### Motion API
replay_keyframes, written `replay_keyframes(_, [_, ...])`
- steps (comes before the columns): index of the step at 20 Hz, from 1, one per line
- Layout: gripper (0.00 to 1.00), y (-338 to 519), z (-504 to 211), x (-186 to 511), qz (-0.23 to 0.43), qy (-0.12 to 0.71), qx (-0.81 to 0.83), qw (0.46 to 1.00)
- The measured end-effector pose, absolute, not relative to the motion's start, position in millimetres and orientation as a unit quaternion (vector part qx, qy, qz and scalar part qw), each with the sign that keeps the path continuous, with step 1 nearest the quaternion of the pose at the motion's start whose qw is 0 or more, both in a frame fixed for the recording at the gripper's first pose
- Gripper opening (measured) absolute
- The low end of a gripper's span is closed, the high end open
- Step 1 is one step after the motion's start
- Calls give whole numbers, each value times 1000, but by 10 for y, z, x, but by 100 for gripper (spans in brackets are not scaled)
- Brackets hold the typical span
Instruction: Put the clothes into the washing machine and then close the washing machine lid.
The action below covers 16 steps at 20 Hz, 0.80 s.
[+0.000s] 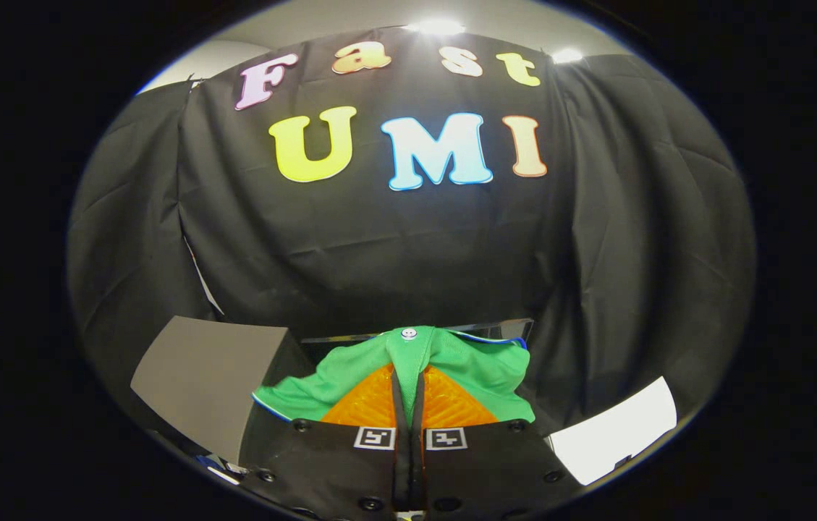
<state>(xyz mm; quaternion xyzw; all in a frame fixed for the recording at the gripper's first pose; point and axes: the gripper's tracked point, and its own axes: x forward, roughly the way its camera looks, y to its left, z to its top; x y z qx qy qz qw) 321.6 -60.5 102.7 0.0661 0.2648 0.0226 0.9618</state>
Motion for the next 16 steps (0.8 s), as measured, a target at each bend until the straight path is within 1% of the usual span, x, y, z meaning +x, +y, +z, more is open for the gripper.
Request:
replay_keyframes(8, [1, -862, 418, 3300, 16, 302, 74, 950])
replay_keyframes(16, [2, -663, -444, 3345, 42, 362, 65, 929])
